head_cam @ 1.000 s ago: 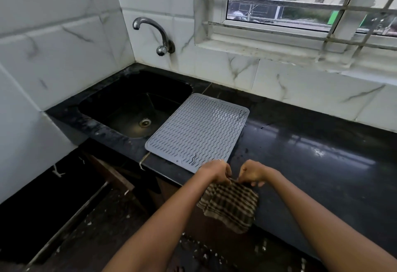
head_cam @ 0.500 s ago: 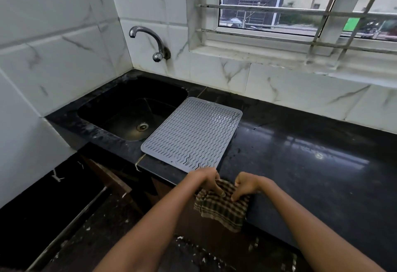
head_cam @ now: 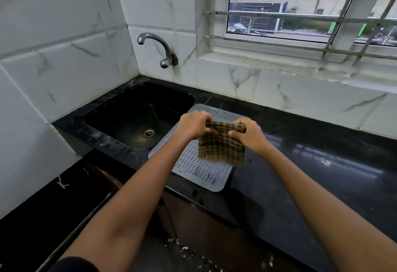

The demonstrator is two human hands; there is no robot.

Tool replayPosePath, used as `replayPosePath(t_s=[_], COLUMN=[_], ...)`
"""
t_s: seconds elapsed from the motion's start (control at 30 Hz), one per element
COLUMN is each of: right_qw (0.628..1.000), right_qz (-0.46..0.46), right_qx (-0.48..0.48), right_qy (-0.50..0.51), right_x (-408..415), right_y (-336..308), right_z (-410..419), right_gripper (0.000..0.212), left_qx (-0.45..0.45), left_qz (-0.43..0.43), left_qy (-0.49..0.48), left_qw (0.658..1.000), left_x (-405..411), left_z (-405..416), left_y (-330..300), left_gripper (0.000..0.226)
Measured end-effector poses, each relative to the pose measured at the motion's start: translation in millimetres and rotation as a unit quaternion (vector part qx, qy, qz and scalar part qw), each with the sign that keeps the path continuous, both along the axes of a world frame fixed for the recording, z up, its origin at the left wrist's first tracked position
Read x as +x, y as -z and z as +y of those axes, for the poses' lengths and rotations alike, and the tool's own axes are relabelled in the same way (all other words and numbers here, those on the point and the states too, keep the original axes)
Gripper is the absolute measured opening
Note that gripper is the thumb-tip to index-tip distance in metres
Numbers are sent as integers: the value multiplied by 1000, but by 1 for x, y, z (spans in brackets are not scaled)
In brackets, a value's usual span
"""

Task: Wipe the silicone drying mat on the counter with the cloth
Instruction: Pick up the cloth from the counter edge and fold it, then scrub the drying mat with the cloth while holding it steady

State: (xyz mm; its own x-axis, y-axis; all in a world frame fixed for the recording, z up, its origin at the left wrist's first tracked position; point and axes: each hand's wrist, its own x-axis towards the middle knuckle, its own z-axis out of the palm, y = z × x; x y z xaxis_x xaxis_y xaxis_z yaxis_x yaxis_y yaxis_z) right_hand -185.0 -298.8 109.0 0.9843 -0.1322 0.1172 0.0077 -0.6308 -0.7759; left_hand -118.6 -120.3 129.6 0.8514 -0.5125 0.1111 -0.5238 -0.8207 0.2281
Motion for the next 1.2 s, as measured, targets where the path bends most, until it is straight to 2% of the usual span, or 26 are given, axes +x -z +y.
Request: replayPosePath(t_s=[0.03, 0.13, 0.2, 0.23, 0.3, 0.37, 0.4, 0.43, 0.5, 0.57, 0.63, 0.67, 0.7, 0.77, 0.83, 0.87, 0.9, 0.97, 1.03, 1.1, 1.13, 1.2], right_qw=[999, 996, 989, 990, 993, 954, 931, 925, 956, 980, 962, 947, 941, 952, 964, 959, 951, 948, 956, 981, 986, 954], right_qz=[-27, -62, -78, -66, 45, 217, 282, 311, 276, 173, 45, 0, -31, -42, 40, 92, 126, 145, 139, 104, 59, -40], right_qx=[-16, -54, -90, -99, -107, -135, -148, -144, -46, 54, 1, -47, -88, -149, -215, -251, -273, -278, -253, -139, -62, 57], right_qy=[9, 44, 82, 78, -12, -156, -179, -167, -84, 85, 269, 318, 327, 264, 150, 98, 66, 56, 50, 86, 145, 291], right_x=[9, 29, 41, 40, 49, 62, 69, 77, 94, 103, 108, 110, 111, 109, 101, 94, 87, 80, 86, 96, 98, 101], right_y=[-5, -1, 17, 27, 51, 67, 69, 69, 65, 61, 64, 67, 72, 89, 116, 131, 146, 167, 167, 153, 146, 133], right_z=[3, 14, 22, 24, 27, 30, 31, 30, 27, 27, 29, 31, 34, 43, 52, 56, 58, 57, 52, 48, 48, 46], right_gripper=[8, 12, 13, 15, 21, 22, 20, 18, 16, 18, 20, 22, 24, 29, 45, 55, 62, 66, 67, 57, 45, 23], left_qx=[-14, -53, -45, -31, 48, 130, 129, 107, 50, -19, -66, -83, -101, -99, -30, 9, 36, 33, 8, -7, -27, -92], left_qz=[-41, -160, -195, -177, -42, 165, 250, 290, 278, 192, 64, 20, 4, 36, 86, 88, 77, 67, 17, -42, -44, 15], left_qy=[4, 37, 62, 75, 102, 112, 113, 114, 98, 72, 63, 71, 89, 147, 201, 217, 229, 222, 224, 213, 197, 133], left_qw=[999, 985, 978, 981, 993, 971, 953, 944, 954, 979, 994, 994, 991, 983, 975, 972, 970, 972, 975, 976, 979, 987], left_x=[10, 35, 48, 47, 58, 75, 85, 95, 114, 127, 136, 138, 136, 123, 110, 105, 102, 99, 101, 101, 98, 95], left_z=[3, 12, 18, 20, 27, 34, 37, 39, 38, 31, 21, 14, 8, 1, 1, 3, 5, 9, 9, 4, 2, -9], left_y=[-3, 2, 20, 33, 59, 81, 87, 90, 89, 86, 89, 93, 100, 119, 144, 157, 167, 178, 177, 171, 167, 151], left_gripper=[19, 20, 22, 22, 22, 21, 20, 20, 23, 24, 26, 28, 31, 41, 58, 64, 67, 65, 61, 50, 43, 30])
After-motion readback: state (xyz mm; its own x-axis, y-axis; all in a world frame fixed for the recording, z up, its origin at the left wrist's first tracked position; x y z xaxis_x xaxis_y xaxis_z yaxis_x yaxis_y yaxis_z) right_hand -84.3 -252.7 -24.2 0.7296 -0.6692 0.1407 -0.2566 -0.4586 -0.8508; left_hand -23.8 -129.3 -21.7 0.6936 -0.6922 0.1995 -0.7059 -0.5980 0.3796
